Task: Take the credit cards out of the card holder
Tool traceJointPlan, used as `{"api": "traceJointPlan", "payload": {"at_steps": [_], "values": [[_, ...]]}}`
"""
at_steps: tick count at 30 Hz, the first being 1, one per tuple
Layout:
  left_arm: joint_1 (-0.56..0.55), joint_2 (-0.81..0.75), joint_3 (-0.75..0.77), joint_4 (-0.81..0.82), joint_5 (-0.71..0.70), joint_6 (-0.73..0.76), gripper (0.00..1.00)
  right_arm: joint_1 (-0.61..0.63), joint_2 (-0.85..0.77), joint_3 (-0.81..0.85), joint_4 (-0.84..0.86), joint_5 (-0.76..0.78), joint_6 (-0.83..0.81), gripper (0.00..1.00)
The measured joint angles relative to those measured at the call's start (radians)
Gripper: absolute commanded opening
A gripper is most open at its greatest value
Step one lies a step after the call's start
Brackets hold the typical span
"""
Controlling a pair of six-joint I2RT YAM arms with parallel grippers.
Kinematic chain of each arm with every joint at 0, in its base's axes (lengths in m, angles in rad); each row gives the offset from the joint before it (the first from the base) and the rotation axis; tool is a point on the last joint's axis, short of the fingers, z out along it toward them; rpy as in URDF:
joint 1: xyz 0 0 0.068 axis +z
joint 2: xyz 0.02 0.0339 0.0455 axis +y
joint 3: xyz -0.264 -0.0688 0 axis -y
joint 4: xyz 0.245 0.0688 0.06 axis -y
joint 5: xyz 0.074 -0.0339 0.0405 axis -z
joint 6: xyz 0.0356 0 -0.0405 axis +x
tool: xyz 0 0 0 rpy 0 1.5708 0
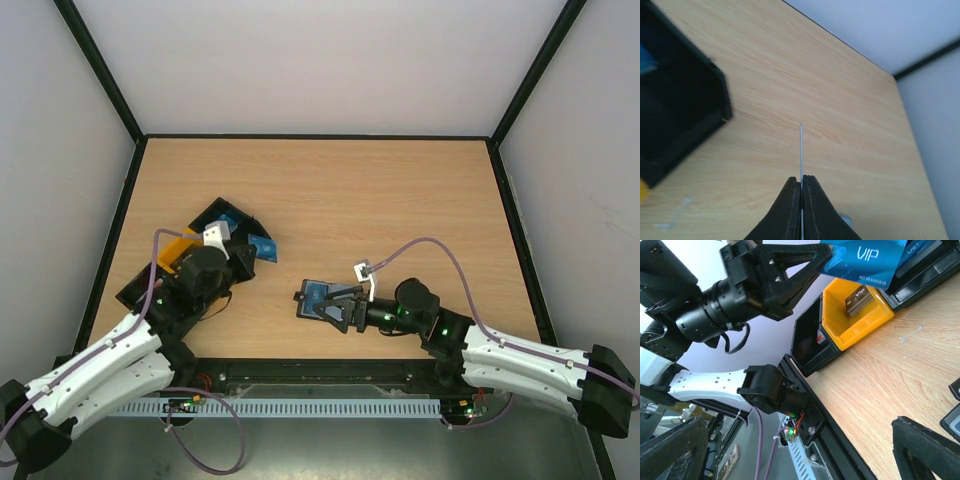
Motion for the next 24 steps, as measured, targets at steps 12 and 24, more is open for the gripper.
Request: {"api": "traceJointPlan", "payload": {"at_steps": [12, 24], "values": [[0.311, 0.185, 0.005, 0.048, -0.134, -0.138, 0.03, 0.000, 0.016, 0.000, 0.032, 0.023, 0.024, 0.98], [0.410, 0.352, 0.058, 0.046, -0.249, -0.245, 0.03, 0.000, 0.016, 0.000, 0.032, 0.043, 0.024, 0.98]]}}
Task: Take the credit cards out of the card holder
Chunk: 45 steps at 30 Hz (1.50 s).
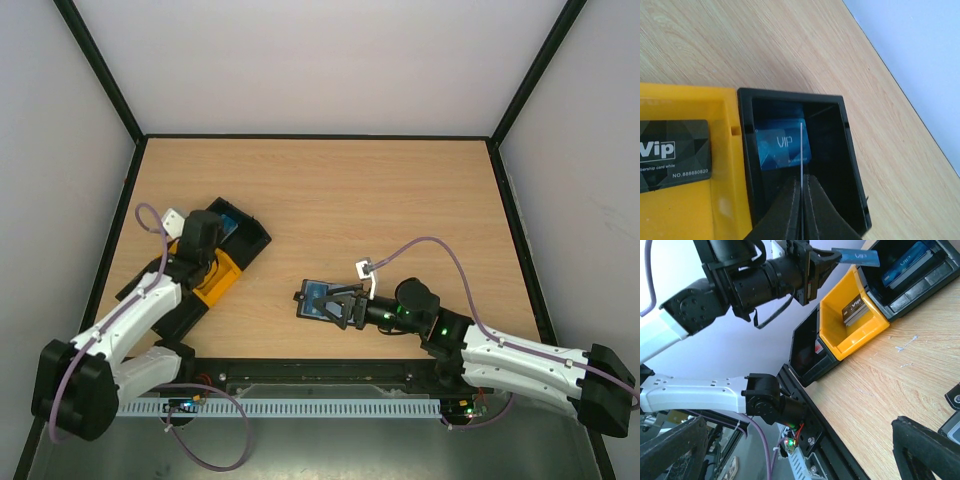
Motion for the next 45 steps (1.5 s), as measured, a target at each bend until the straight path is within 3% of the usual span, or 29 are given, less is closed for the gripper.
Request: {"api": "traceJointPlan", "payload": {"at_steps": [11, 32, 45], "values": [[0.000, 0.161, 0.092, -0.030, -0.079, -0.100, 0.03, 0.000, 0.031, 0.000, 0.003, 0.009, 0.006, 0.98], [0.002, 0.362, 0.133, 0.155, -0.140, -0.047, 0.03, 0.000, 0.071, 0.022, -0.013, 0.022, -0.021, 0.98], [0.002, 0.437, 0.143, 0.187, -0.157, -0.020, 0.02, 0.000, 0.059, 0.022, -0.018, 0.027, -0.035, 0.98]]}}
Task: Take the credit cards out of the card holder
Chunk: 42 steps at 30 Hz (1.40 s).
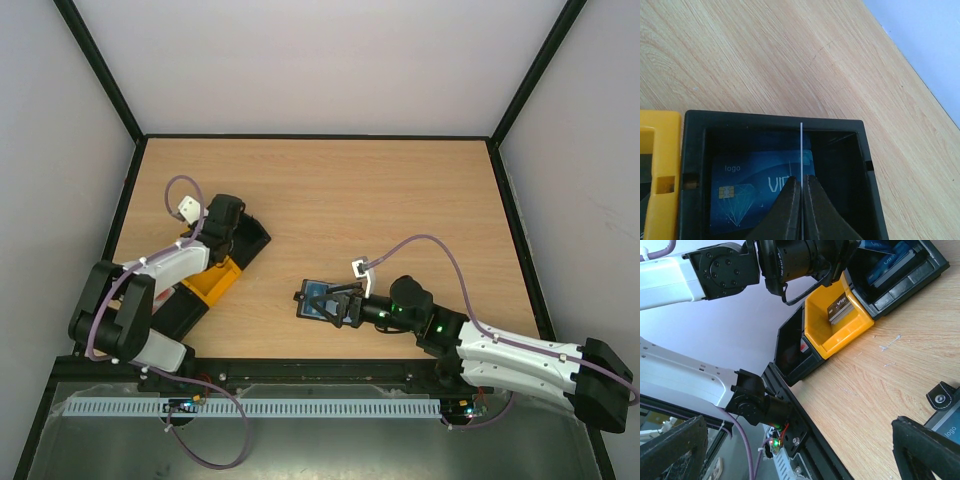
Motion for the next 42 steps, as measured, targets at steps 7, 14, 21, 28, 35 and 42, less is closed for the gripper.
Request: {"api": "traceJointPlan", "payload": {"at_steps": [7, 14, 21, 28, 35, 42], "values": [[-0.002, 0.032, 0.002, 0.029, -0.020, 0.016, 0.03, 0.000, 0.006, 0.000, -0.003, 0.000, -0.007, 0.98], [-0.020, 0.076, 0.035, 0.033, -0.055, 0.028, 0.10, 0.000, 0.005, 0.013, -0.025, 0.000, -0.015, 0.98], [-0.035, 0.103, 0.061, 0.031, -0.082, 0.032, 0.10, 0.000, 0.005, 0.013, -0.041, 0.009, -0.015, 0.98], [-0.038, 0.108, 0.063, 0.003, -0.108, 0.031, 0.06, 0.000, 0.004, 0.013, -0.045, 0.015, -0.015, 0.98], [-0.038, 0.108, 0.063, -0.010, -0.140, 0.029, 0.06, 0.000, -0.005, 0.013, -0.047, 0.016, -0.014, 0.98], [-0.041, 0.110, 0.066, -0.013, -0.156, 0.029, 0.08, 0.000, -0.029, 0.013, -0.048, 0.023, -0.014, 0.98]]}}
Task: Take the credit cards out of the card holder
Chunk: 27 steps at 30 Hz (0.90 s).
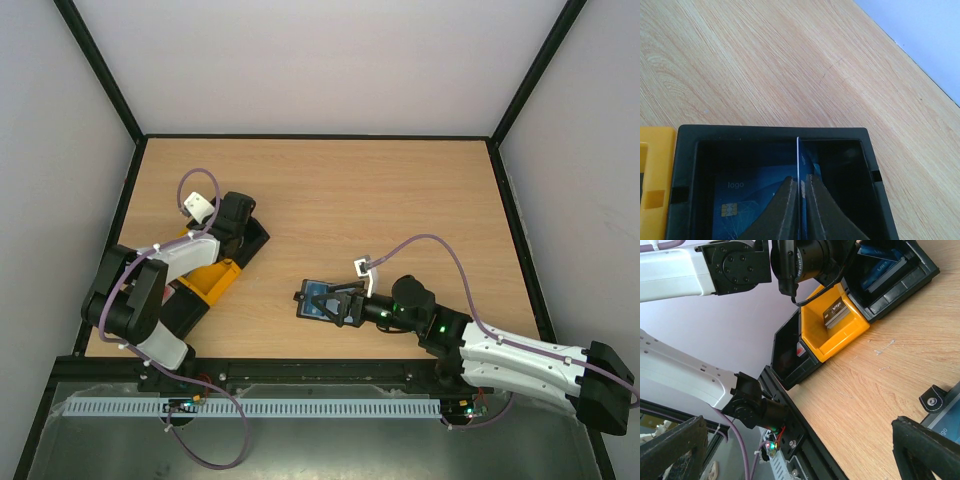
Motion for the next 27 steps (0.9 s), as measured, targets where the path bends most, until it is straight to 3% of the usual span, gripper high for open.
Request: {"api": "traceJointPlan", "payload": {"at_steps": [6, 13, 23, 25, 27], "values": [[0.000, 0.006, 0.004, -0.009, 0.000, -0.005, 0.21, 0.000, 0.000, 0.000, -0.007, 0.003, 0.000, 0.98], [-0.008, 0.006, 0.008, -0.037, 0.000, 0.003, 0.24, 0.000, -0.003, 0.000, -0.009, 0.018, 0.000, 0.98], [-0.010, -0.011, 0.008, -0.090, 0.003, 0.001, 0.35, 0.000, -0.017, 0.000, -0.026, 0.029, 0.008, 0.98], [-0.010, -0.035, 0.008, -0.101, 0.009, 0.008, 0.42, 0.000, -0.017, 0.000, -0.031, 0.038, 0.012, 0.98], [-0.010, -0.078, 0.008, -0.110, 0.022, 0.023, 0.62, 0.000, -0.019, 0.000, -0.043, 0.056, 0.016, 0.98]]}}
